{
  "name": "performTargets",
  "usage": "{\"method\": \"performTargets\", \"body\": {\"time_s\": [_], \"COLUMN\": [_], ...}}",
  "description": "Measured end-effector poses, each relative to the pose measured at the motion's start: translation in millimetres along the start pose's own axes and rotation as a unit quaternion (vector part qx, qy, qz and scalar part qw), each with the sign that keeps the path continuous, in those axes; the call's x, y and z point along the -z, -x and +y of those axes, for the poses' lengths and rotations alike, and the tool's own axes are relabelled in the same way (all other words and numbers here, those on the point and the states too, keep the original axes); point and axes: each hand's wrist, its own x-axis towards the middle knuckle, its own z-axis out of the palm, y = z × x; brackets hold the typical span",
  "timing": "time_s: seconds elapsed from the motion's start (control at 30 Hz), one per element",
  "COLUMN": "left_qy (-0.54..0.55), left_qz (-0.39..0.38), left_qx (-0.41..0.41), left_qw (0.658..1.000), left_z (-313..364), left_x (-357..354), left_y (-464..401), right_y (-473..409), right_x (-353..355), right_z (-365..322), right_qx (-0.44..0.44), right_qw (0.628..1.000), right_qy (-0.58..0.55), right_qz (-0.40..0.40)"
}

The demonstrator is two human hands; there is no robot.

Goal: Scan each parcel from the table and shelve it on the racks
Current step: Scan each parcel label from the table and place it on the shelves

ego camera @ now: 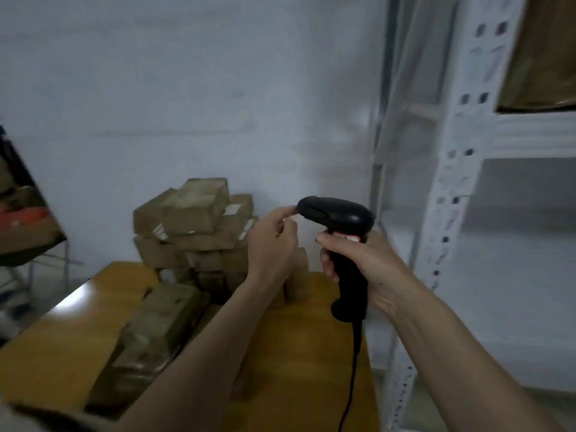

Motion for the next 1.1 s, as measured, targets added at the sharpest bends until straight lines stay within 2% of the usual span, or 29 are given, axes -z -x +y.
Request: {"method": "performTargets", "body": {"time_s": [0.1, 0.27, 0.43, 0.6, 0.8, 0.97, 1.1], "left_qy": [-0.054, -0.113, -0.139, -0.113, -0.124, -0.176, -0.212], "left_qz": [-0.04, -0.056, -0.076, -0.074, -0.005, 0.085, 0.115], "left_qx": [0.061, 0.159, 0.223, 0.263, 0.282, 0.232, 0.232], "left_qw": [0.996, 0.979, 0.962, 0.955, 0.951, 0.953, 0.942], "left_z": [-47, -125, -192, -231, -248, -239, -232], "left_x": [44, 115, 164, 178, 162, 146, 127], "left_y": [1, 8, 14, 6, -39, -92, -138], "right_y": [-22, -53, -70, -82, -117, -156, -187], "right_x": [-41, -109, -154, -172, -169, -164, -157], "right_z": [32, 84, 128, 151, 146, 138, 136], "right_qx": [-0.047, -0.104, -0.156, -0.198, -0.179, -0.165, -0.165], "right_qw": [0.999, 0.995, 0.987, 0.978, 0.978, 0.978, 0.977], "right_qy": [0.008, 0.013, 0.006, -0.006, -0.039, -0.082, -0.091], "right_qz": [-0.002, 0.003, 0.026, 0.071, 0.095, 0.1, 0.096]}}
